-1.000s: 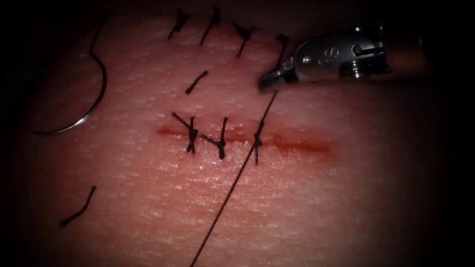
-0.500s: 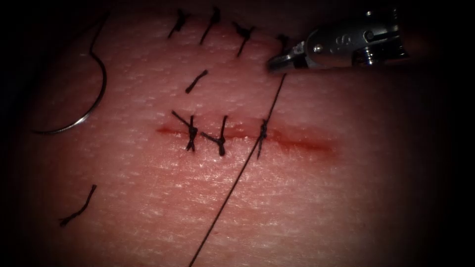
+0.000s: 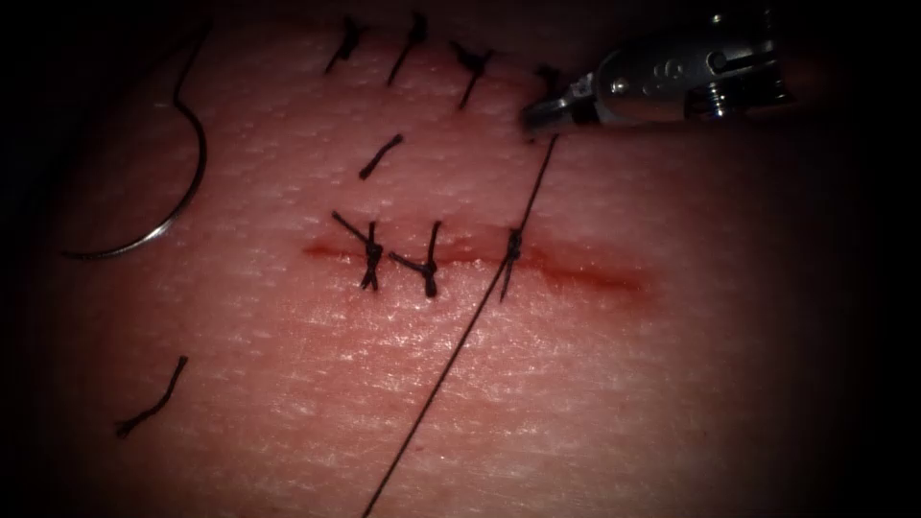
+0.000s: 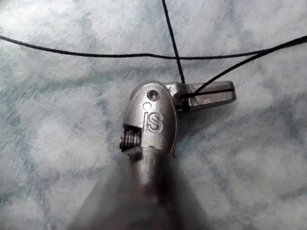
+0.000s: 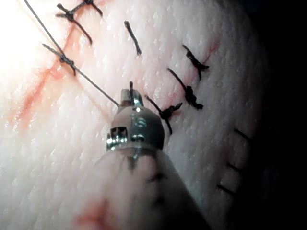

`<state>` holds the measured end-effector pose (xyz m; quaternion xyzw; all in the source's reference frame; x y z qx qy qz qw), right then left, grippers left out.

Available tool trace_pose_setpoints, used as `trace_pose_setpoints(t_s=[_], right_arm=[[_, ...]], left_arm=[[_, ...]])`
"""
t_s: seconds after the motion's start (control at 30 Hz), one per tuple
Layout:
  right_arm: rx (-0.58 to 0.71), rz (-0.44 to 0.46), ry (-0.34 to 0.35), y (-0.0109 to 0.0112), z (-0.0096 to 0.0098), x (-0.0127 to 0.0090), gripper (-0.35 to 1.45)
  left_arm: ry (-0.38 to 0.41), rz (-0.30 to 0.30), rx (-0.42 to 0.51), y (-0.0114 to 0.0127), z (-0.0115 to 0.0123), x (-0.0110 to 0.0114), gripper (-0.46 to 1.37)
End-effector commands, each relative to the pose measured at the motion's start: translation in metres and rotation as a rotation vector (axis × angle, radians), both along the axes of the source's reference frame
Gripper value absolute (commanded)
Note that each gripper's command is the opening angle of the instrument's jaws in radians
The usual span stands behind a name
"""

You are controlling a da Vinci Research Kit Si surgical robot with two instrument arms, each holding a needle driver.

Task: Wound Closure
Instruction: To tie the knot, pull the right gripper up and the left down.

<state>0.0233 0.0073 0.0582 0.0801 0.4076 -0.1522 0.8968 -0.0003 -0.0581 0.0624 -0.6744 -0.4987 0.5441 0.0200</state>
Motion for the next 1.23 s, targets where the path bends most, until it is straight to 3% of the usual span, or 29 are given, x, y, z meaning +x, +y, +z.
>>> trace_pose_setpoints(t_s=[0.03, 1.23], right_arm=[[-0.001, 0.003, 0.001, 0.0, 0.0001, 0.0, -0.35], [0.019, -0.005, 0.042, -0.0002, 0.0001, 0.0005, -0.35]], left_arm=[[-0.005, 0.008, 0.004, 0.0001, -0.0001, 0.0, -0.35], [0.002, 0.011, 0.01, 0.0002, -0.0005, -0.0014, -0.35]])
